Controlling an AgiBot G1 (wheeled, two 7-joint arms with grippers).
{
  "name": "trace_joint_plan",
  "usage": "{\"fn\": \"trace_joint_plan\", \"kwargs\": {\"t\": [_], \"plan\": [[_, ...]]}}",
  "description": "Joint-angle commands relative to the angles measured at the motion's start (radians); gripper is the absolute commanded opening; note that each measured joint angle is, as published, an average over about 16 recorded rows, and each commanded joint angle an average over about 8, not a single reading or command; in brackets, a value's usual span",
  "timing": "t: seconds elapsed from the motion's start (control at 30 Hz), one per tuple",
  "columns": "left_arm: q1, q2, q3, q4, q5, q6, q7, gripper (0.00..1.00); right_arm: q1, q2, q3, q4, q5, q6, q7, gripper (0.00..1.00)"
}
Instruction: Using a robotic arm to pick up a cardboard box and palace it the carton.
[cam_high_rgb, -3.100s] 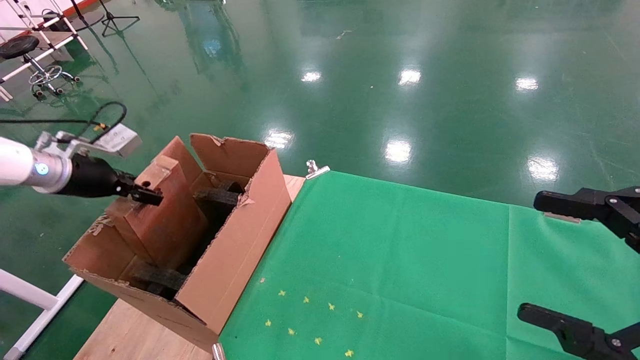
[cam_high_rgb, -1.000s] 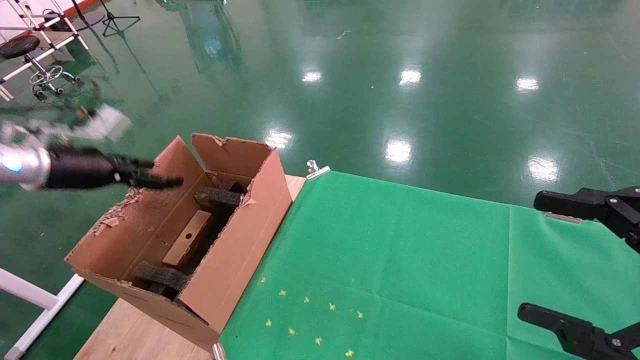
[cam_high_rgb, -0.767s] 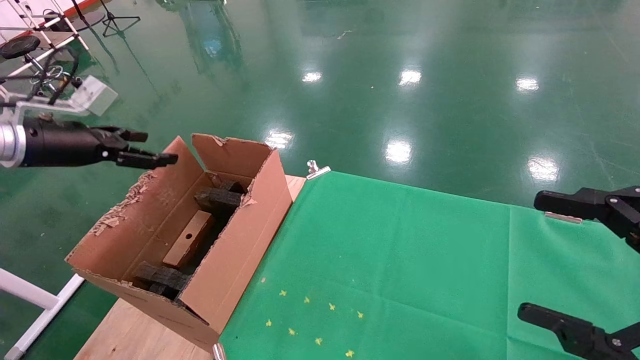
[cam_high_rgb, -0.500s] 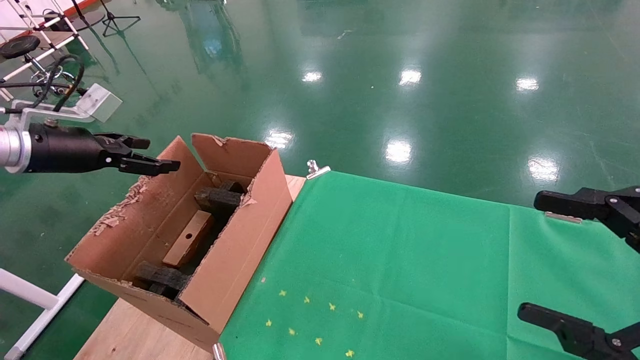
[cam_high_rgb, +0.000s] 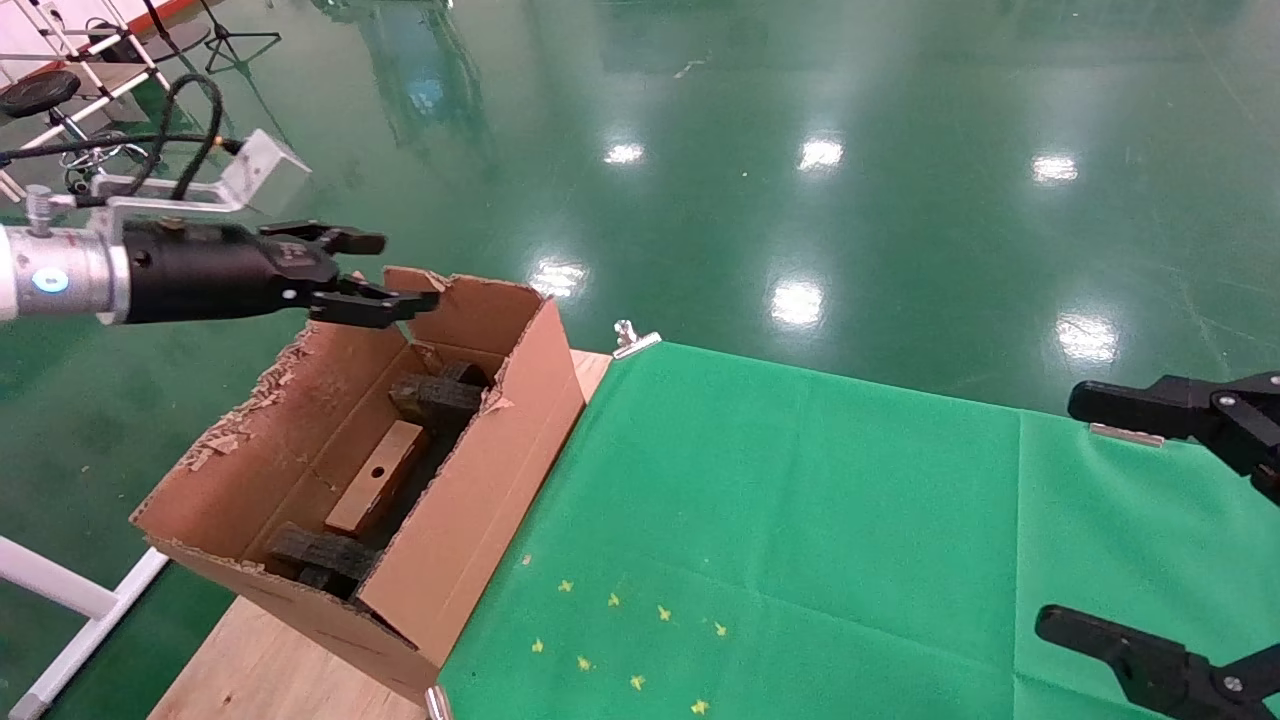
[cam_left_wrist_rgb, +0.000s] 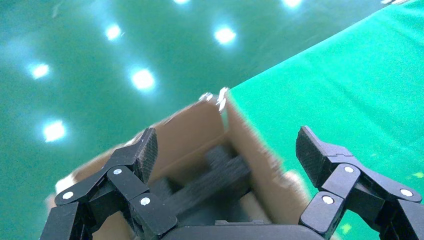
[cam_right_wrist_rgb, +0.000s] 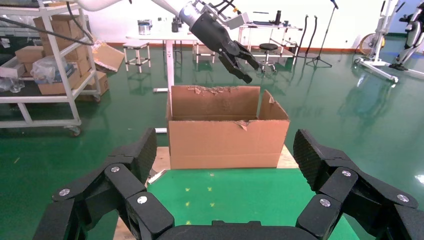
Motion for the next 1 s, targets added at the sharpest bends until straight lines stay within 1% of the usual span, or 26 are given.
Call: {"fn": "trace_joint_plan", "kwargs": {"t": [0.03, 1.0], "plan": [[0.029, 0.000, -0.009, -0.038, -0.036, 0.006, 0.000, 1.00, 0.000, 0.000, 0.000, 0.000, 0.000, 0.000, 0.000, 1.00], [0.439, 0.003, -0.133, -0.581, -0.550, 0.091, -0.001, 1.00, 0.000, 0.000, 0.000, 0.000, 0.000, 0.000, 0.000, 1.00]]}}
